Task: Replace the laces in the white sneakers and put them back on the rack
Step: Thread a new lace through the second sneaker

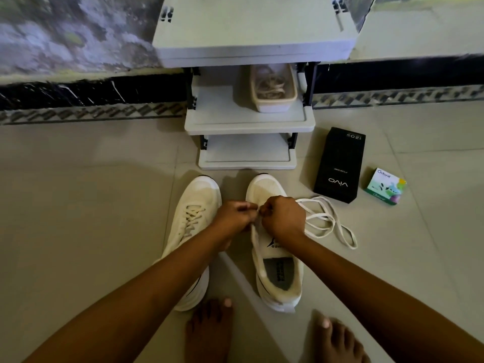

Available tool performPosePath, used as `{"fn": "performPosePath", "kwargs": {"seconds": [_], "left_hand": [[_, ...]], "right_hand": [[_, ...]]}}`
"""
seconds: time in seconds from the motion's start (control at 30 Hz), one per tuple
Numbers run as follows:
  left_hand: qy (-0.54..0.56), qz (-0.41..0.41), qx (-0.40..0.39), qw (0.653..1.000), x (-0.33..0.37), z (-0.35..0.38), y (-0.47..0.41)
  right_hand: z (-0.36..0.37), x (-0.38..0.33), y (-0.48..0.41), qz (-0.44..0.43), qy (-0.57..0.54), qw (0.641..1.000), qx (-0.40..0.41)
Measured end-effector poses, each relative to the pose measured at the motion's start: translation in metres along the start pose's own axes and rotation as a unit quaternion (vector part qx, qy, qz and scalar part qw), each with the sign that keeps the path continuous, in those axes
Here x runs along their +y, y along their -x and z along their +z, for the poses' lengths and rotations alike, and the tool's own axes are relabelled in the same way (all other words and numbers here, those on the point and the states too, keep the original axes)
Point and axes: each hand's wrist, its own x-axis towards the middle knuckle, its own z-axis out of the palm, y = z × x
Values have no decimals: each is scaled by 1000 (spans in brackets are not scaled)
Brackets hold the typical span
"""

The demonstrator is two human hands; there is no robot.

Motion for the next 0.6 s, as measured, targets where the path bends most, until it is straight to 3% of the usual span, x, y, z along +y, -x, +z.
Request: {"fn": "performPosePath", "kwargs": {"seconds": [0.17, 0.3, 0.43, 0.6], "left_hand": [[64, -37, 19, 997, 0, 1, -4], [52, -3, 25, 998, -6, 2, -4], [-20, 21, 85, 996, -8, 7, -12], [-184, 73, 85, 976, -7, 10, -14]], "right_hand": [[9, 2, -5, 73, -144, 987, -22], [14, 5, -7, 86, -207, 974, -36], [12, 9, -3, 34, -168, 985, -32], [6, 16, -2, -48, -132, 990, -5]]}}
